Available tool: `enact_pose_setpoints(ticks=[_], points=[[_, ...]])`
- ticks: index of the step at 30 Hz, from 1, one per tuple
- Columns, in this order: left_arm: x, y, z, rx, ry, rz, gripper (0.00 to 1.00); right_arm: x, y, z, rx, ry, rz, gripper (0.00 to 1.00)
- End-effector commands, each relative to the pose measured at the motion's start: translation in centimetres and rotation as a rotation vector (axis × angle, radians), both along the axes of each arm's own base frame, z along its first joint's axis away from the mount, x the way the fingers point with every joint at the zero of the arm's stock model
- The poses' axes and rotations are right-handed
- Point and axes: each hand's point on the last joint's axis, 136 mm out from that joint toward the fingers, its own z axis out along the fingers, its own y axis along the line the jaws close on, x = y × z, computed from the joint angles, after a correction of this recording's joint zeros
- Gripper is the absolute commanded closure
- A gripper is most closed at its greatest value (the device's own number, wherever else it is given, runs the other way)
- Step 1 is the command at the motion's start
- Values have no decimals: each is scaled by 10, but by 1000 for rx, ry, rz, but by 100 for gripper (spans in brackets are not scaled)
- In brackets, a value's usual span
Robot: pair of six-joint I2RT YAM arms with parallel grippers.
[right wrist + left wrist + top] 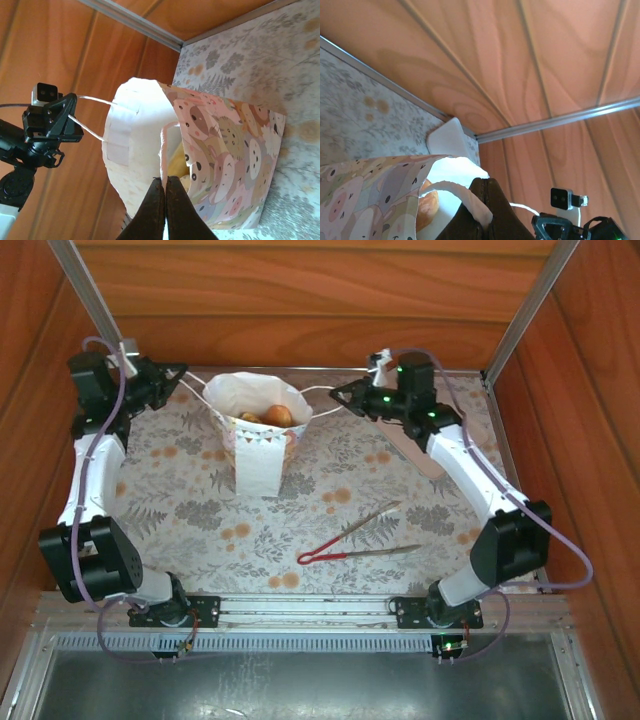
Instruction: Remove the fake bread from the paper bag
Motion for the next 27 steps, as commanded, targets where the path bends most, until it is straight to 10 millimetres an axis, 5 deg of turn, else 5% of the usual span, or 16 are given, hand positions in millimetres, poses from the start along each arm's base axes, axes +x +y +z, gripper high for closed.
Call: enact_pose_setpoints(ticks=[1, 5, 9, 15, 22, 27], points=[[0, 27, 17, 36, -69, 16, 96, 8, 25, 41, 55, -133, -2, 100], [-1, 45, 3, 154, 11, 43, 96, 4, 54, 47, 64, -158, 41, 100], [-2, 50, -9, 211, 42, 42, 96, 8, 73, 31, 46, -126, 68, 96], [-5, 47, -16, 208, 46, 18, 96, 4, 70, 42, 12, -162, 82, 67], [-9, 36, -15, 169, 30, -57, 88, -7, 23, 69, -123, -280, -11, 43], [-10, 33, -13, 153, 30, -73, 81, -3, -41, 59, -247, -290, -206, 33]])
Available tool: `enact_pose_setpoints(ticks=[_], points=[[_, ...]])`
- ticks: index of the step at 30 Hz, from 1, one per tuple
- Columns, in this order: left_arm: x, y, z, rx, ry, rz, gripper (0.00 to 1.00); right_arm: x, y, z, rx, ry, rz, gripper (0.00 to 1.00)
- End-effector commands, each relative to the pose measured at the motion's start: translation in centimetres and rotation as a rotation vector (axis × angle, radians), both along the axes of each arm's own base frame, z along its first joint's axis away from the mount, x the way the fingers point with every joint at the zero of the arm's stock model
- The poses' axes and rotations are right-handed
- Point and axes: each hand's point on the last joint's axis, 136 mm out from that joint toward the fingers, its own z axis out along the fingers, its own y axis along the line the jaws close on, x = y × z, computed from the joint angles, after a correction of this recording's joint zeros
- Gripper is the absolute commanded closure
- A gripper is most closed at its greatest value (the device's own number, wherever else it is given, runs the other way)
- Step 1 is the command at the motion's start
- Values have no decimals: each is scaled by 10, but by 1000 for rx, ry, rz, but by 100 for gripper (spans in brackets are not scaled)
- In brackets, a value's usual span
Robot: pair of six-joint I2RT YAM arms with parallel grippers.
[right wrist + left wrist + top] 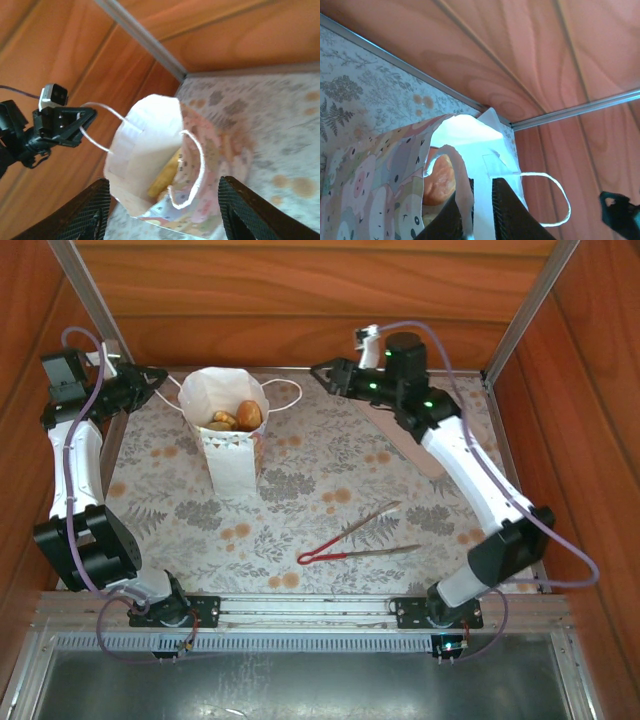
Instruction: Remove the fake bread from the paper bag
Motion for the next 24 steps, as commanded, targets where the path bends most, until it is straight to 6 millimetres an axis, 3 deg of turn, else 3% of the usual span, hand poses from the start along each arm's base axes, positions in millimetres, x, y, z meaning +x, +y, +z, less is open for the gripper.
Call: enact_pose_setpoints(ticks=[1, 3, 6, 8, 12, 18, 24], points=[[-4, -5, 2, -22, -3, -42, 81, 6, -60, -21, -123, -7, -189, 31], [-5, -6, 3, -23, -3, -41, 81, 11, -91, -42, -164, 40, -271, 27], [-7, -5, 3, -25, 6, -26, 82, 22, -139, -98, -228, 213, -386, 29], [-8, -5, 2, -24, 11, -17, 82, 28, -157, -133, -262, 319, -401, 32], [-10, -4, 3, -28, 20, 5, 82, 41, -165, -188, -386, 451, -345, 38], [-12, -5, 3, -36, 29, 17, 82, 82, -172, -266, -602, 600, -287, 47], [-14, -5, 6, -38, 21, 18, 82, 116, -178, -307, -752, 635, -231, 49]])
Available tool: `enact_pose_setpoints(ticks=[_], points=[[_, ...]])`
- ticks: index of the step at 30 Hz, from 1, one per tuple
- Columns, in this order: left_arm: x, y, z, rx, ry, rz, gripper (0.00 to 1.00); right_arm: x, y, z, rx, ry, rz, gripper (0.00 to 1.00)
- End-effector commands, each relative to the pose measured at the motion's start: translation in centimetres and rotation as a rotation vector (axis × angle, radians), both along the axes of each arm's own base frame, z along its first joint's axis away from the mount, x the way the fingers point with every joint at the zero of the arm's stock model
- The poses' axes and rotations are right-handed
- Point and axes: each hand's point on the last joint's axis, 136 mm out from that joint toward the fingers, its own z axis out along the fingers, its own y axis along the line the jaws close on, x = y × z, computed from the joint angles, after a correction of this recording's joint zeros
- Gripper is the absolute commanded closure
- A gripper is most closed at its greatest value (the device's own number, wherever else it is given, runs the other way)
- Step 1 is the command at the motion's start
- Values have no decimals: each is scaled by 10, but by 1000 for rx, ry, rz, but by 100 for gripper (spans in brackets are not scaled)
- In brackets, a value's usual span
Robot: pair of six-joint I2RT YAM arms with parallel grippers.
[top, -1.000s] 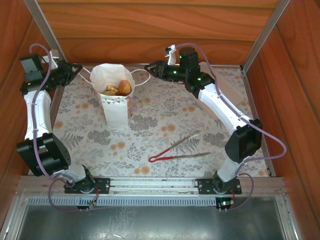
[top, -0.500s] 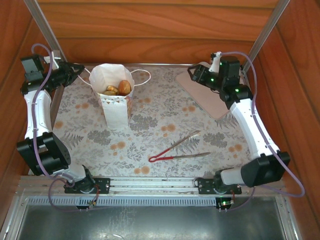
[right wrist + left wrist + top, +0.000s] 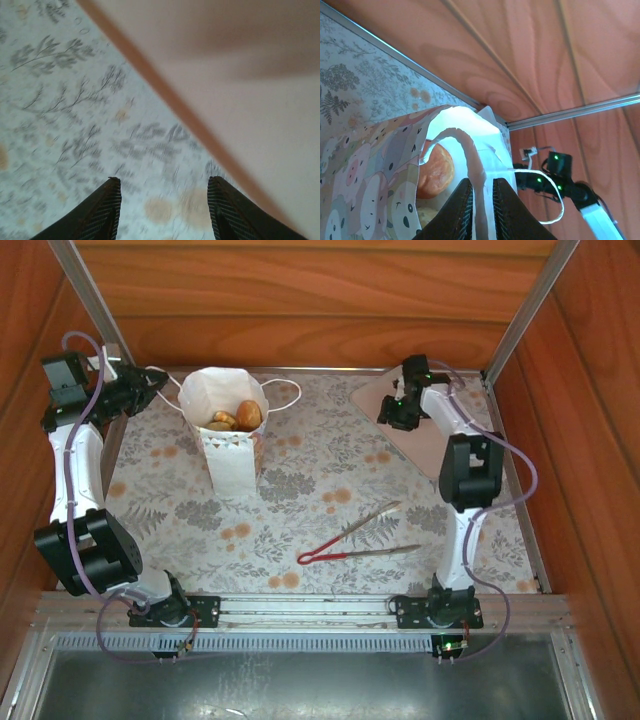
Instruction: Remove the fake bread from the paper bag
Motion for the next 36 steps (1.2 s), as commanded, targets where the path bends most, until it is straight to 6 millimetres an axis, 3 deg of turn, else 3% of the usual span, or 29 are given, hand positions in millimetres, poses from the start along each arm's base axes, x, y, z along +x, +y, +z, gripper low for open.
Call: enact_pose_setpoints(ticks=[1, 4, 11, 20, 28, 36], points=[[-8, -3, 8, 3, -16, 3, 82, -2, -7, -7, -102, 41, 76, 49], [-9, -4, 8, -1, -16, -2, 82, 9, -2, -21, -100, -3, 110, 49], [-13, -6, 13, 2, -29, -2, 82, 12, 12, -43, -131, 16, 209, 49], [-16, -7, 16, 4, -36, 0, 82, 13, 2, -72, -275, 58, 273, 51], [-16, -6, 11, 4, -28, -1, 82, 0, 5, -88, -363, 91, 440, 69], [-17, -7, 10, 3, -26, -3, 82, -38, 33, -93, -450, 10, 829, 89]])
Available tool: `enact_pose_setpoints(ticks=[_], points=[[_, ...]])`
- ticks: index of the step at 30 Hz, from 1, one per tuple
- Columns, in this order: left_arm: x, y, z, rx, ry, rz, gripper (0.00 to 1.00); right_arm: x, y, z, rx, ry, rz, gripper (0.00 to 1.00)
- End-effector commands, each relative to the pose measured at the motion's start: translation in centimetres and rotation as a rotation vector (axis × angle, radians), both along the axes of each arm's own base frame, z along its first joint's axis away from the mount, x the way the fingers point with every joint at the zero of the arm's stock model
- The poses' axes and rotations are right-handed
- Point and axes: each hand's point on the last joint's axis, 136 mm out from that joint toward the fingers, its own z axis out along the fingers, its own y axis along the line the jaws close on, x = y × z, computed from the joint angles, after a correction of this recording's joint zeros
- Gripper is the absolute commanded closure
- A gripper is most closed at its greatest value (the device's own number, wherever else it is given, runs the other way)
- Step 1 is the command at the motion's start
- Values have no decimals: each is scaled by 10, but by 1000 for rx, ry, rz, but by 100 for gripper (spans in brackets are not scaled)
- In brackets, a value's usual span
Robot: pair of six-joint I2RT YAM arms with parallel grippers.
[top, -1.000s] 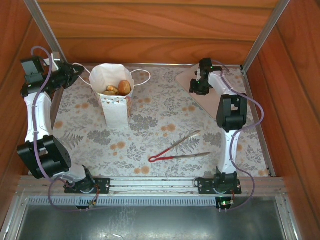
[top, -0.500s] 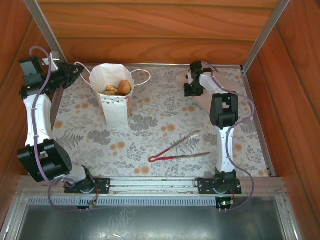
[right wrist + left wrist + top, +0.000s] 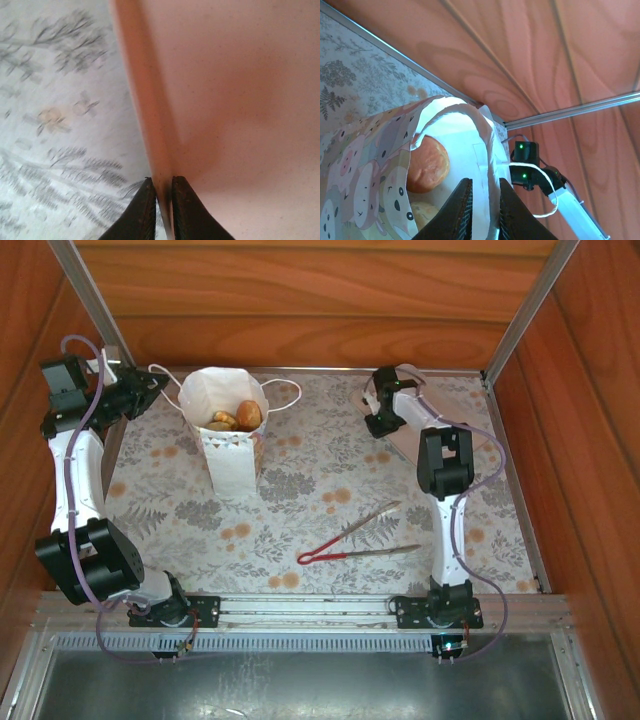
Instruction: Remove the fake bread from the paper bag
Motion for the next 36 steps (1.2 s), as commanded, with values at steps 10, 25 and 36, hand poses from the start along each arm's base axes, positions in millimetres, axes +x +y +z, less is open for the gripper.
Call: enact_pose_setpoints(ticks=[10, 25, 36], points=[[-8, -5, 5, -1, -15, -12, 72, -121, 87, 1, 95, -1, 745, 92], [-11, -5, 4, 1, -12, -5, 69, -183, 124, 3, 138, -74, 1097, 98], [-14, -7, 3, 3, -17, -15, 69, -194, 121, 12, 60, -177, 1169, 100]])
